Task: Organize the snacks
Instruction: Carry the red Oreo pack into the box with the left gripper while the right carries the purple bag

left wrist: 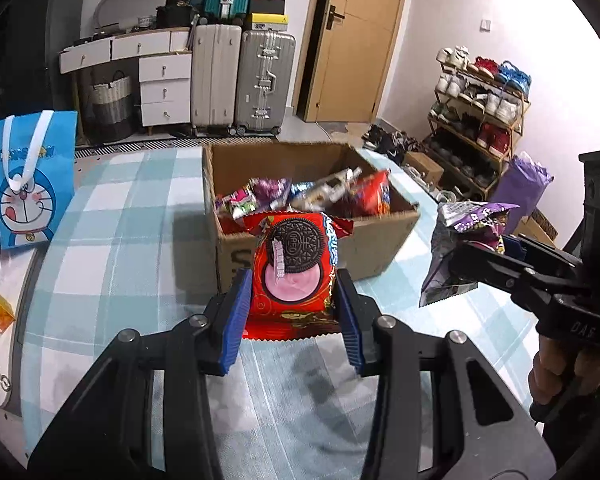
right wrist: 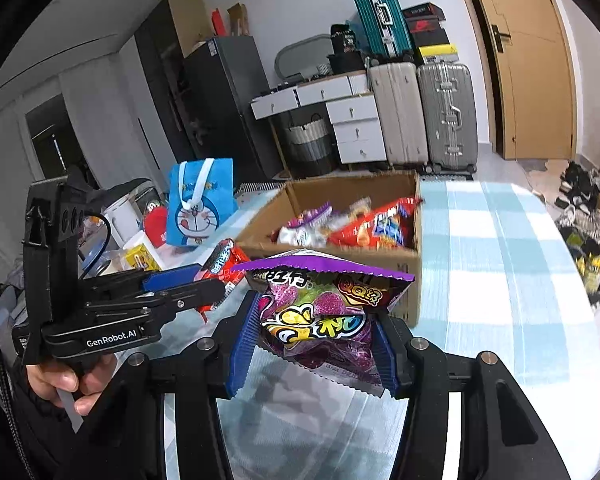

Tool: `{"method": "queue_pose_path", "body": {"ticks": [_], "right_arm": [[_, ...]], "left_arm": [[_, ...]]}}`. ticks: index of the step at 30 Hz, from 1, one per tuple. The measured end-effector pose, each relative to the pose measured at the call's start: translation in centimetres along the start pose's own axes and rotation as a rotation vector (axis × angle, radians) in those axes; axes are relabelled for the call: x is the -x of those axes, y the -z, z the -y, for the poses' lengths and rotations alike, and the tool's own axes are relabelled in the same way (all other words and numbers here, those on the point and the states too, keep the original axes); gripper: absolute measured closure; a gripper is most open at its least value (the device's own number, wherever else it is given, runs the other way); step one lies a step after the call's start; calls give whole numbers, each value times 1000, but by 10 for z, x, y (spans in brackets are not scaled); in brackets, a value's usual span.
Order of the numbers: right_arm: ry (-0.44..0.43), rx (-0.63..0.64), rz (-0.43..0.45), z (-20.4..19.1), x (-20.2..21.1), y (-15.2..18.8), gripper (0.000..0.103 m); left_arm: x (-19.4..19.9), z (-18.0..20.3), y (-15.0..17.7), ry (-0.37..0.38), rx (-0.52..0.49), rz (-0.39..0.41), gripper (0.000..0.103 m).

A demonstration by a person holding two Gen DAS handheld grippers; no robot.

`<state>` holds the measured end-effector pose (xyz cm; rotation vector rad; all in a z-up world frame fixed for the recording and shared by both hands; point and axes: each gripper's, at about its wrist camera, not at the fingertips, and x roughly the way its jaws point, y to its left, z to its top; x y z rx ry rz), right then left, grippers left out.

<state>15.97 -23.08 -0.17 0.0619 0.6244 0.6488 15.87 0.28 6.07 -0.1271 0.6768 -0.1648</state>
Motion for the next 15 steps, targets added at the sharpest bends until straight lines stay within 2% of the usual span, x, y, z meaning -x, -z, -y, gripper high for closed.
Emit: {"method": "queue_pose_path", "body": {"ticks": [15], "right_arm": [[24,44,65,3,2,-46,51]], "left_arm": [[14,10,-43,-46,-10,72,65]]}}
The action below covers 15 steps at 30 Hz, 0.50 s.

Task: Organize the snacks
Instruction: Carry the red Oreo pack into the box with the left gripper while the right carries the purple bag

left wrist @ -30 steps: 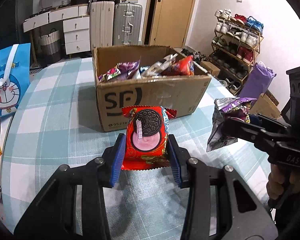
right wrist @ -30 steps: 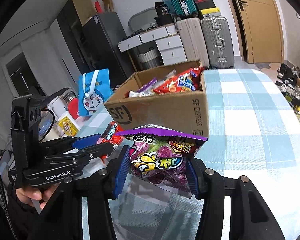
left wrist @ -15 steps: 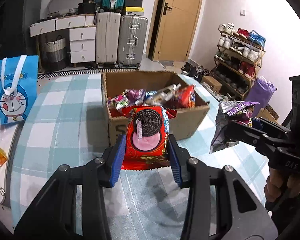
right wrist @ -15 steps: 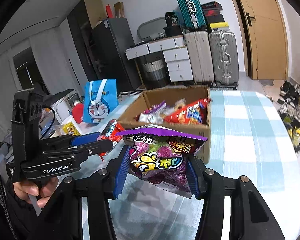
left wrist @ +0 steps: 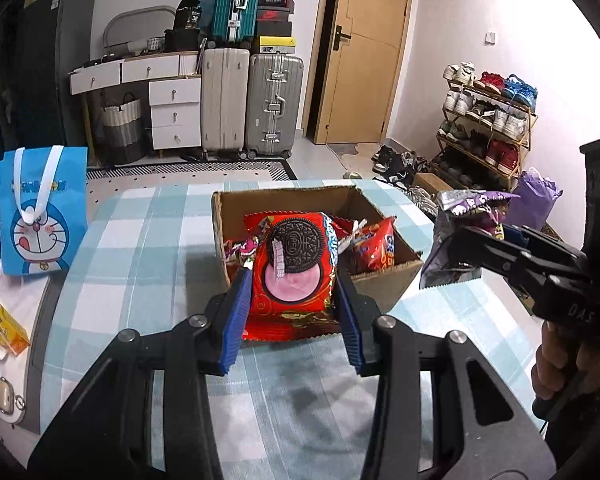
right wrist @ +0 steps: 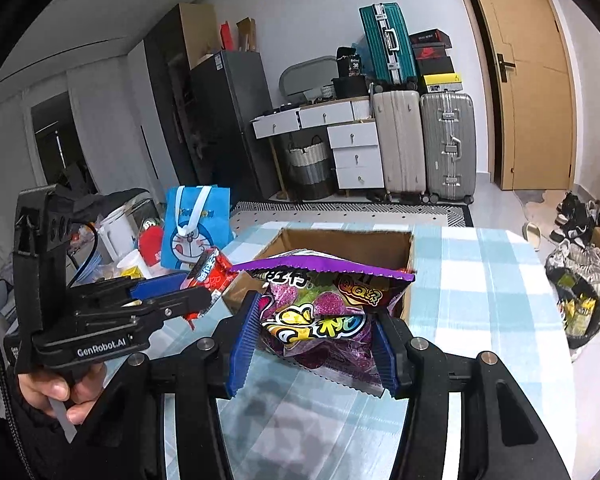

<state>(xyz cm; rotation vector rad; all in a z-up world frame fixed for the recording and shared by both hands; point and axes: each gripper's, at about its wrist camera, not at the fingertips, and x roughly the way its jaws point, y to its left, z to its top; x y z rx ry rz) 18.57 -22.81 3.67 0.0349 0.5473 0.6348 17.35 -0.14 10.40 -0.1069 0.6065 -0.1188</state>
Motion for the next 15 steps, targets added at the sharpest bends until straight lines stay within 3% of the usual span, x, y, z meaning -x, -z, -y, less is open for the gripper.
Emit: {"method": "queue_pose_path", "body": {"ticks": [15], "right_arm": [[13,-42,72,17,-8,-30,51]], "left_arm": [[-15,3,-29,-20,12,28,65]]}}
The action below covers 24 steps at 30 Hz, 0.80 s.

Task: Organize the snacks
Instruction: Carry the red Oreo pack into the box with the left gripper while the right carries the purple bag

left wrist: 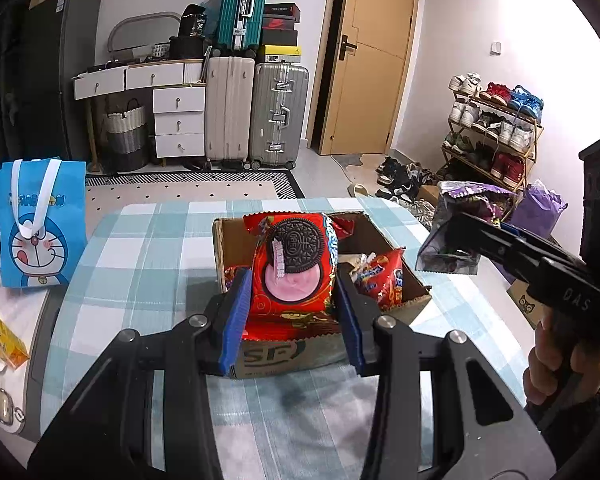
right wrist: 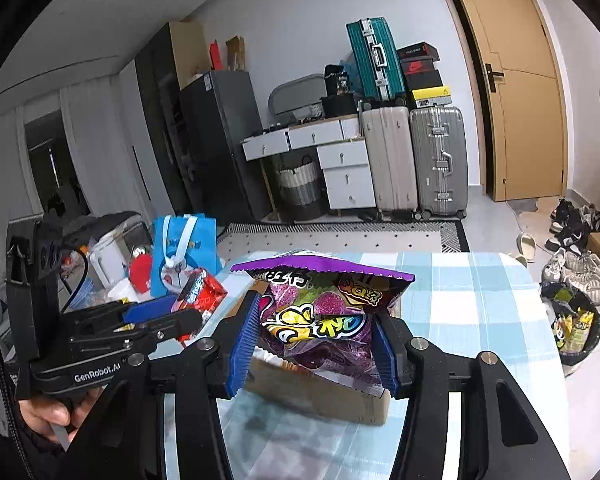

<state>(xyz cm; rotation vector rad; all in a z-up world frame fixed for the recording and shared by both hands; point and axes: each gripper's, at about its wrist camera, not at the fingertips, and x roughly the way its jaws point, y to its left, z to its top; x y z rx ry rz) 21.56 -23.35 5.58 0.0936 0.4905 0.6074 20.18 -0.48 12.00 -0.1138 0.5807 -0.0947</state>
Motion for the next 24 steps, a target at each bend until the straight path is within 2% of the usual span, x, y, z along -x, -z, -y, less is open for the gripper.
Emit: {"method": "queue_pose_path", "body": {"ticks": [17,24], "right_arm": [[-1,-98,38,19,-51,-10,51],[41,-81,31,17,-82,-14,51]], "left_arm": [[-66,-1,-15,-31,-29,-30,65],[-94,0,-18,-40,-40,-37,65]]}}
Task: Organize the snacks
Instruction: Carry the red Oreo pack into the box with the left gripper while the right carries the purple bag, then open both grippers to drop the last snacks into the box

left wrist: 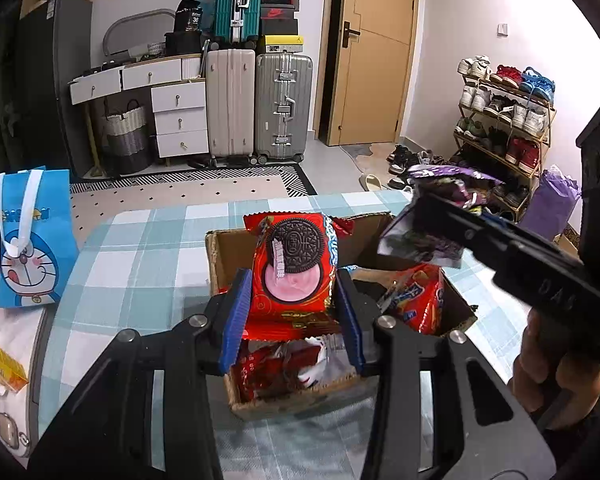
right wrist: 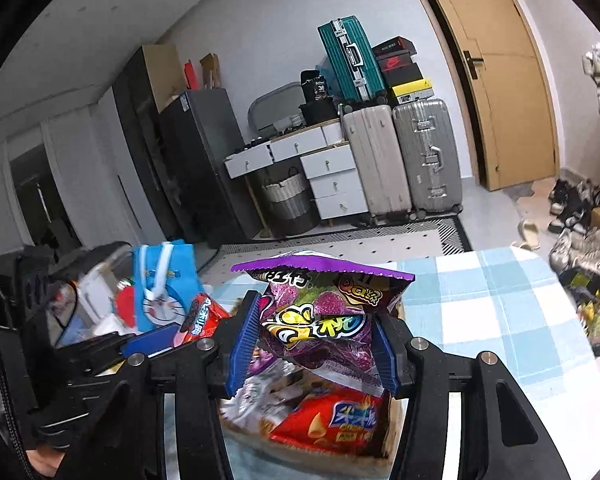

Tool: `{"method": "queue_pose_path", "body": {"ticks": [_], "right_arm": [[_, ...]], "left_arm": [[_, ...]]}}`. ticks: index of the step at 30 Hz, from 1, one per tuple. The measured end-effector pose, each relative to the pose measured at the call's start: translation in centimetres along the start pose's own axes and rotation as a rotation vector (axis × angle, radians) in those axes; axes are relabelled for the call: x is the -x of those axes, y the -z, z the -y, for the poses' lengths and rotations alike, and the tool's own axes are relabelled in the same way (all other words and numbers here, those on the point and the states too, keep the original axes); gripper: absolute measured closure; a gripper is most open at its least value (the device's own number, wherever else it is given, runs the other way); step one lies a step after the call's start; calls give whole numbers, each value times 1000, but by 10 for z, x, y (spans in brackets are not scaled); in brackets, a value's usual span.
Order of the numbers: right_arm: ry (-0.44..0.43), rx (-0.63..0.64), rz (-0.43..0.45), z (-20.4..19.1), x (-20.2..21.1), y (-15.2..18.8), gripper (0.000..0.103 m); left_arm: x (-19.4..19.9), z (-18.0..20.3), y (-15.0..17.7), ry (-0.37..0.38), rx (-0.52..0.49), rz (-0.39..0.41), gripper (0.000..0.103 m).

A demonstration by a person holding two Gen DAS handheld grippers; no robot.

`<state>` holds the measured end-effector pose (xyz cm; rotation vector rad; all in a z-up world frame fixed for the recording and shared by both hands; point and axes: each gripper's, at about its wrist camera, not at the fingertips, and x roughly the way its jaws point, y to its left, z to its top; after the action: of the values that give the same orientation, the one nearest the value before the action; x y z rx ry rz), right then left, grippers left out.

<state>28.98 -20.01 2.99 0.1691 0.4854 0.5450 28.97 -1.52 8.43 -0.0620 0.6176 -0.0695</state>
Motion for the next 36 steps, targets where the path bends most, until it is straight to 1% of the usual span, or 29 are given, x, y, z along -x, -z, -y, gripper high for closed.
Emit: {"method": "queue_pose_path", "body": {"ticks": [6,11,14,19,21,23,24,25,27,30,32,34,36], "right_arm": [[4,-16,-35,3,-30,4,51],[12,-15,-43,4,-44,8,51],[14,-9,-66,5,-54,10,51],[9,4,-79,6,-55,12,51],[15,16,-81,7,-52,12,51],[30,29,-71,5,-43,13,46],[30,30,-68,5,-39,13,37],[26,26,-66,7,-35,14,29],[25,24,-64,9,-27,16,24],[32,44,-69,11,-15,21,20],[19,37,-69,15,-7,24,13],[16,39,-64,16,3,29,4],[7,44,-54,17,13,34,1]], "left_arm": [[-24,-1,0,-16,-13,-14,65],[-44,-5,5,-15,-5,-42,65],[-55,-7,9,-17,-8,-56,65],[-66,-11,11,-7,5,-74,65],[-67,-12,11,-5,6,-63,64],[-64,-12,10,4,4,-55,56],[-61,-12,9,0,5,-52,45],[-57,-12,9,-3,5,-42,40],[-48,-12,10,-4,6,-20,22],[-34,-10,14,1,-12,-5,20],[-24,-9,19,-10,-25,15,16],[-11,-10,25,-11,-23,35,7],[2,-13,31,-12,-10,55,1]]}}
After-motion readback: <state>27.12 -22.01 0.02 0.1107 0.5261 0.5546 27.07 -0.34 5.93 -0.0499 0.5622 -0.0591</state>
